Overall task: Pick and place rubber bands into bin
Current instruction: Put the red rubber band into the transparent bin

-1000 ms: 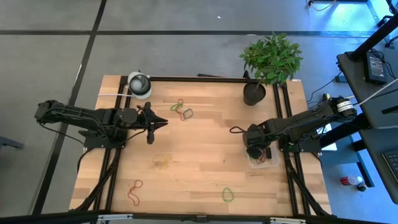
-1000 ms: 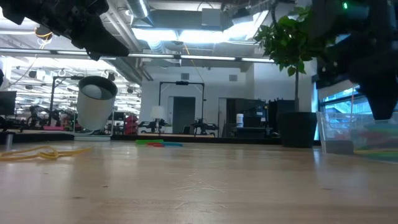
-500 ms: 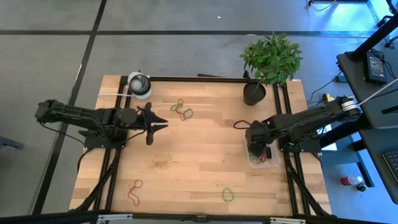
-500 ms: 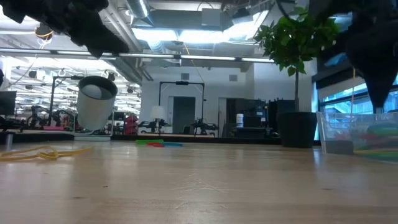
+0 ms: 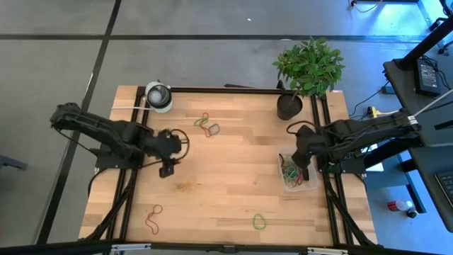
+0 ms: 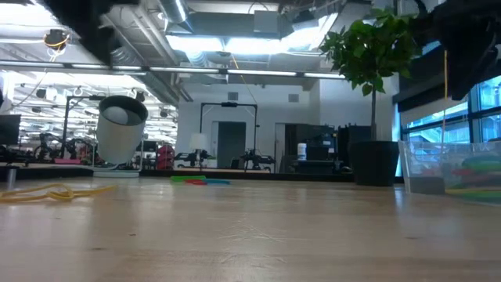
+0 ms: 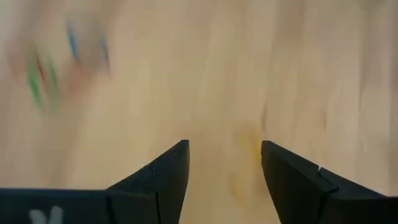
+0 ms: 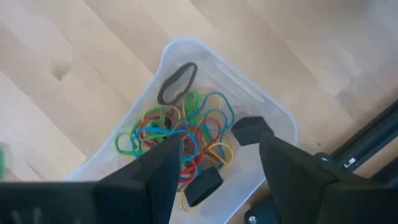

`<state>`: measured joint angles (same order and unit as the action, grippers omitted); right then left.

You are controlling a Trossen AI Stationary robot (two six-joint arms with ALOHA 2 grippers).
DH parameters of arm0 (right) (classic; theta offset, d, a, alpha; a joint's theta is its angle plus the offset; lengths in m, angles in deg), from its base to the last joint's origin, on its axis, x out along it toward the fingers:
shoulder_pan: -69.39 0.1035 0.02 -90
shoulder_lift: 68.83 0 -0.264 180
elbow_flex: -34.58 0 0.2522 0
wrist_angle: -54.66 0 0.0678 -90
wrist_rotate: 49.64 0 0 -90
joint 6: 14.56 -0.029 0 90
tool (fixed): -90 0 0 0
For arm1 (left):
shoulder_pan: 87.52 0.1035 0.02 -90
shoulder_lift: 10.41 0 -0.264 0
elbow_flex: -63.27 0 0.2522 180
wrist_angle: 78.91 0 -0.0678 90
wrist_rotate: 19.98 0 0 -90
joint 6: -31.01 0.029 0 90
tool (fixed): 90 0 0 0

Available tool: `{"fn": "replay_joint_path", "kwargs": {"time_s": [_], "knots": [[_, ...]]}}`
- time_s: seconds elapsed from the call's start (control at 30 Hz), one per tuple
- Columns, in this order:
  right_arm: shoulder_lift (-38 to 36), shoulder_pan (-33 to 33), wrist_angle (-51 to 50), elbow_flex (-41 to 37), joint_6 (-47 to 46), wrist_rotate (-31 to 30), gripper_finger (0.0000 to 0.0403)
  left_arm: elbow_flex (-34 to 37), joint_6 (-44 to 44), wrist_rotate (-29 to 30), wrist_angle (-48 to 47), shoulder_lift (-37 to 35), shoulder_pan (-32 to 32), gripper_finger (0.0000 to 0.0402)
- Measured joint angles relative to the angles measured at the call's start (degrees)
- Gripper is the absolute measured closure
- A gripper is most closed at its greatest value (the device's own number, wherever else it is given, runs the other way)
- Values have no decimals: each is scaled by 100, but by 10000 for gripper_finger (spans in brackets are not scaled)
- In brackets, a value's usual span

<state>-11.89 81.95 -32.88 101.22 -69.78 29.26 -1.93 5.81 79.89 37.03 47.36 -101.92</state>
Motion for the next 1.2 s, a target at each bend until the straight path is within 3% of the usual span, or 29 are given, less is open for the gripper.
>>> {"fn": "replay_joint_path", "kwargs": {"time_s": [0.17,0.5,0.77,1.0,1.2], "knots": [[-239,-1,-17,0,19,-78,190,-172,-2769,-942,-1300,773,-468,220],[-310,-2,-50,0,536,-244,190,237,-6468,-1316,-1235,1372,-1907,246],[-310,0,-48,0,647,-244,190,406,-7985,-1804,-601,2020,-2856,251],[-310,0,-34,0,726,-244,190,408,-8508,-1948,444,2859,-3352,253],[-366,0,75,0,788,-244,190,410,-8661,-2612,1167,3545,-3567,254]]}}
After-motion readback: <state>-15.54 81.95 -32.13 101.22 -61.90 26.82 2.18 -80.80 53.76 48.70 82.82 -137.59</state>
